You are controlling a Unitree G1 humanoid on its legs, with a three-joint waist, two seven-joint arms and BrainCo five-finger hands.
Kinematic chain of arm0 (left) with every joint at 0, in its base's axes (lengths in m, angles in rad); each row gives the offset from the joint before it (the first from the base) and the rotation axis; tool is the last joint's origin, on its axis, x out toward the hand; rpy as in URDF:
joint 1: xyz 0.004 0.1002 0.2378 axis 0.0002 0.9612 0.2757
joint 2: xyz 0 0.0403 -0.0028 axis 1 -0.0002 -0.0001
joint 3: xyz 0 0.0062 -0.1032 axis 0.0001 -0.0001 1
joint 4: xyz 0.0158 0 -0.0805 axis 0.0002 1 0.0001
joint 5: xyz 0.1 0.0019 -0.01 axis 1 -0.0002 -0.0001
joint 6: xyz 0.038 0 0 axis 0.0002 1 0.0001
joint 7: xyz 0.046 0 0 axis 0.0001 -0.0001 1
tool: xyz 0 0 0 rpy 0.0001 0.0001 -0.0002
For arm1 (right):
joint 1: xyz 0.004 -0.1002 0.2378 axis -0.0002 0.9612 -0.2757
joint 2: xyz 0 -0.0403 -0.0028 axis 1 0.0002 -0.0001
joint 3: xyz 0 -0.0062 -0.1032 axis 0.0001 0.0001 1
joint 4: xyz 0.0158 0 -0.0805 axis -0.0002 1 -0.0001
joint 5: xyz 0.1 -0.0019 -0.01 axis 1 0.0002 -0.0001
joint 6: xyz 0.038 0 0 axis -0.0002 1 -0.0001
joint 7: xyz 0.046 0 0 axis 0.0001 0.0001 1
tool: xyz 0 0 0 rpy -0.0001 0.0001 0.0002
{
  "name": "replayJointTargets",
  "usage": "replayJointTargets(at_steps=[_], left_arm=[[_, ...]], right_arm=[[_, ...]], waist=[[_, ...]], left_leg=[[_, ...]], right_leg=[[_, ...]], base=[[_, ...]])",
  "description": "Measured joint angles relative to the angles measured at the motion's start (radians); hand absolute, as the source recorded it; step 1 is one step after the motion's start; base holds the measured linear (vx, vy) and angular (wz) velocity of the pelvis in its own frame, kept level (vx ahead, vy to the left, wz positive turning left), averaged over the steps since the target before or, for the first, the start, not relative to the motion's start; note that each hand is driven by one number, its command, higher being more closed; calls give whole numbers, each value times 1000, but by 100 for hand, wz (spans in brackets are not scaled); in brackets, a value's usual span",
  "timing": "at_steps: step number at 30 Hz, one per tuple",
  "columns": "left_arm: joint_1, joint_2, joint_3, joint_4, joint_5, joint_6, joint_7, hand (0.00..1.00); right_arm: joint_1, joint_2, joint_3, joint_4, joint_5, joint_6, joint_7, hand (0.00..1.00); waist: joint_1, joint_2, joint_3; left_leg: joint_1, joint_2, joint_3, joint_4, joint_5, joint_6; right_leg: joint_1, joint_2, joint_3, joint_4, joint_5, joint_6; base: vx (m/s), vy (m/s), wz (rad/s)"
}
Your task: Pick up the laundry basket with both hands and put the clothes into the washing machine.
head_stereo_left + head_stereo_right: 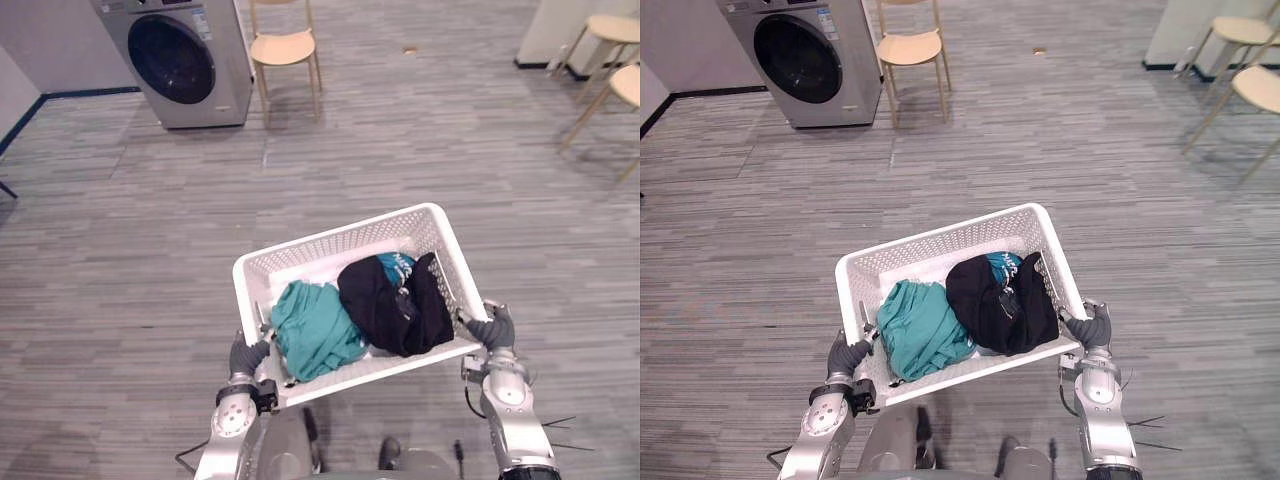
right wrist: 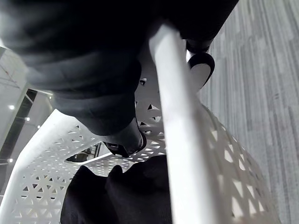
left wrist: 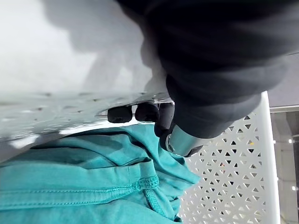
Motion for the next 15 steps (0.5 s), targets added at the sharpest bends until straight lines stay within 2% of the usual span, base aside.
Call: replayJointTargets(at_steps=[1,2,3,4,5,6,7,8,9,10,11,12,13,14,15], left_arm=[[18,-5,3,-14,3,3,-10,100],[24,-6,5,-23,11,9,-10,100],[25,0,10,-33,13,19,-8,100],[22,0,19,-45,15,25,-8,100],[22,3,20,-45,15,25,-8,100],[28,7,20,-45,14,25,-7,100],[30,19,19,-43,14,26,-7,100],[21,46,17,-39,14,49,-7,100],[27,55,11,-39,14,60,-7,100],[35,64,8,-39,14,63,-7,100],[53,81,7,-40,13,62,-6,100],[49,89,6,-41,12,59,-6,100],[43,92,6,-41,11,58,-6,100],[26,106,2,-40,11,54,-7,100],[-1,114,-7,-32,12,54,-9,100]], right_arm=[[-1,-2,3,9,-1,0,0,100],[-5,-1,9,30,-1,0,-5,100],[-12,4,17,44,-1,0,-7,100],[-19,-2,28,48,-1,0,-7,100],[-21,1,31,53,-1,0,-7,100],[-30,4,31,62,-2,0,-5,100],[-48,16,29,83,-4,-1,-2,100],[-59,36,28,132,-12,0,0,100],[-49,42,29,153,-13,2,0,100],[-40,49,30,163,-14,4,1,100],[-33,59,38,158,-16,3,3,100],[-33,58,41,153,-17,0,5,100],[-34,56,42,153,-18,-4,5,100],[-35,53,43,148,-18,-12,6,100],[-33,48,36,145,-18,-11,6,100]], waist=[[6,12,0],[30,4,-2],[32,-15,-4],[23,-25,-6],[27,-36,-6],[29,-44,-7],[25,-55,-1],[15,-85,17],[11,-87,19],[5,-87,20],[-11,-75,15],[-18,-69,8],[-23,-68,8],[-35,-59,10],[-51,-53,14]], left_leg=[[7,-19,-12,-249,102,-43],[19,-36,10,-224,212,5],[13,-57,8,-186,174,61],[-12,-76,8,-103,105,166],[-16,-82,22,-29,37,209],[-8,-86,34,-3,-5,211],[21,-92,49,18,-47,219],[125,-132,58,11,-104,218],[203,-145,56,-21,-124,218],[273,-156,55,-62,-127,219],[400,-162,51,-176,-127,219],[461,-162,49,-242,-127,219],[490,-163,45,-273,-127,218],[546,-163,28,-334,-128,198],[598,-156,10,-383,-133,163]], right_leg=[[61,-4,7,-51,-20,31],[115,-19,43,-89,-38,48],[128,-38,56,-90,-40,46],[119,-66,63,-25,-20,89],[62,-102,88,136,-49,134],[9,-122,115,271,-61,153],[-77,-147,155,491,-47,205],[-192,-192,191,863,-5,232],[-225,-202,169,987,-18,198],[-249,-210,142,1031,-33,145],[-311,-205,56,1023,-64,82],[-368,-197,-3,973,-85,48],[-398,-189,-30,930,-94,33],[-457,-163,-76,794,-101,16],[-506,-119,-104,561,-70,11]], base=[[667,254,-23],[685,271,-29],[708,292,-12],[729,323,11],[716,318,3],[689,318,-22],[802,305,-23],[812,277,-11],[700,188,-2],[684,131,-9],[671,121,-16],[648,108,-15],[505,67,3],[619,58,24],[620,37,36]])
